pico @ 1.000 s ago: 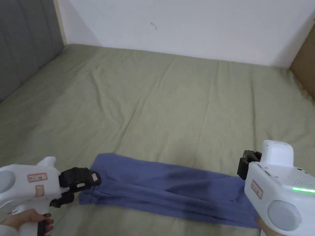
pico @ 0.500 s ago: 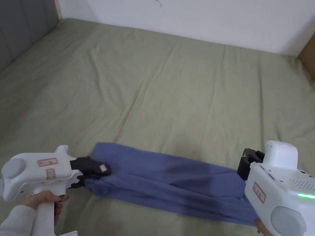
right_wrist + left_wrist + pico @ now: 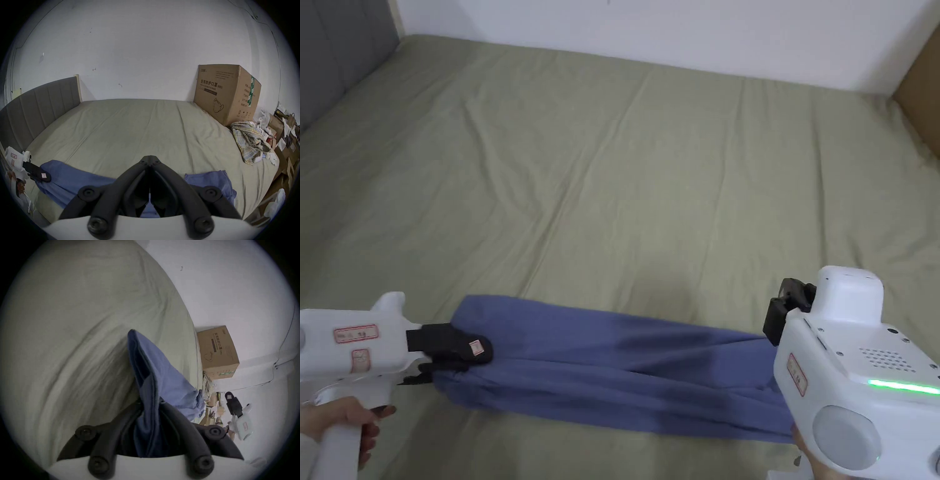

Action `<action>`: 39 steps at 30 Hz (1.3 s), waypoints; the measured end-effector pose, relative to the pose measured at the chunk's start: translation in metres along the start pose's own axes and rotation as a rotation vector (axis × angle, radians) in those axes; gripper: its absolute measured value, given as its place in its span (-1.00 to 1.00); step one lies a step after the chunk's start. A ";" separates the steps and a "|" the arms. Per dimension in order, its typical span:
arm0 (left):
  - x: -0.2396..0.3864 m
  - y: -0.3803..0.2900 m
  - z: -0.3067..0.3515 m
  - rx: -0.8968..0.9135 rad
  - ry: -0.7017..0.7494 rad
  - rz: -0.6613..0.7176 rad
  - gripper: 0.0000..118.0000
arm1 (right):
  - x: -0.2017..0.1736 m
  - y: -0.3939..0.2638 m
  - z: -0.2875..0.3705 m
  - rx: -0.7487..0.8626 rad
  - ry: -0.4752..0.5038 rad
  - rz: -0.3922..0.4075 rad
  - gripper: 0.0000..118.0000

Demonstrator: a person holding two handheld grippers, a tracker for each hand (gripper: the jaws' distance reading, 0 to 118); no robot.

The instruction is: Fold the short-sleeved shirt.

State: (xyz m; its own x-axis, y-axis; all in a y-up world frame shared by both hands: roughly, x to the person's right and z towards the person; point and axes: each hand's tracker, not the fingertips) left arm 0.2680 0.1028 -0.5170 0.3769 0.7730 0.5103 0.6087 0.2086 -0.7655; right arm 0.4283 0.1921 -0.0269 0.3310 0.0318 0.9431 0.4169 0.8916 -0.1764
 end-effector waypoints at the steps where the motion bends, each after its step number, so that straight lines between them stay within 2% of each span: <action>1: 0.003 0.001 0.008 0.013 0.031 -0.014 -0.88 | 0.001 -0.001 0.001 -0.001 0.004 -0.006 -0.99; 9: 0.028 0.007 0.052 0.087 0.180 -0.064 -0.88 | 0.018 -0.004 0.008 -0.005 0.011 -0.051 -0.99; 15: 0.128 -0.005 0.039 0.093 0.273 -0.305 -0.88 | 0.034 -0.007 0.011 -0.010 0.008 -0.073 -0.99; 19: 0.214 -0.027 0.010 0.071 0.253 -0.523 -0.88 | 0.046 -0.010 0.017 -0.001 0.002 -0.074 -0.99; 23: 0.281 -0.060 -0.043 -0.001 0.218 -0.718 -0.88 | 0.061 -0.013 0.021 -0.002 -0.001 -0.093 -0.99; 27: 0.309 -0.098 -0.122 -0.130 0.229 -0.894 -0.87 | 0.076 -0.016 0.023 -0.013 -0.013 -0.116 -0.99; 28: 0.308 -0.107 -0.141 -0.144 0.231 -0.916 -0.82 | 0.080 -0.017 0.024 -0.014 -0.016 -0.120 -0.99; 29: 0.306 -0.113 -0.156 -0.166 0.216 -0.936 -0.67 | 0.083 -0.018 0.025 -0.014 -0.020 -0.122 -0.99; 30: 0.303 -0.120 -0.169 -0.204 0.198 -0.913 -0.40 | 0.085 -0.019 0.026 -0.017 -0.028 -0.122 -0.99; 31: 0.302 -0.126 -0.180 -0.228 0.210 -0.906 0.16 | 0.088 -0.020 0.026 -0.019 -0.035 -0.124 -0.99; 32: 0.300 -0.131 -0.189 -0.270 0.204 -0.902 0.51 | 0.090 -0.021 0.027 -0.020 -0.038 -0.129 -0.99; 33: 0.295 -0.134 -0.193 -0.290 0.178 -0.893 0.66 | 0.093 -0.022 0.028 -0.022 -0.038 -0.135 -0.99; 35: 0.287 -0.129 -0.194 -0.312 0.147 -0.858 0.64 | 0.096 -0.023 0.027 -0.028 -0.041 -0.141 -0.99; 37: 0.279 -0.120 -0.184 -0.284 0.173 -0.784 0.64 | 0.097 -0.025 0.027 -0.033 -0.043 -0.145 -0.99; 39: 0.272 -0.108 -0.162 -0.219 0.136 -0.737 0.61 | 0.097 -0.027 0.027 -0.036 -0.038 -0.150 -0.99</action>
State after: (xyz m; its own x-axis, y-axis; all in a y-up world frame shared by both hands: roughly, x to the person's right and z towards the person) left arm 0.4182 0.1935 -0.2324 -0.1048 0.3980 0.9114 0.8539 0.5058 -0.1227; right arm 0.4264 0.1832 0.0764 0.2308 -0.0827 0.9695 0.4891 0.8712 -0.0422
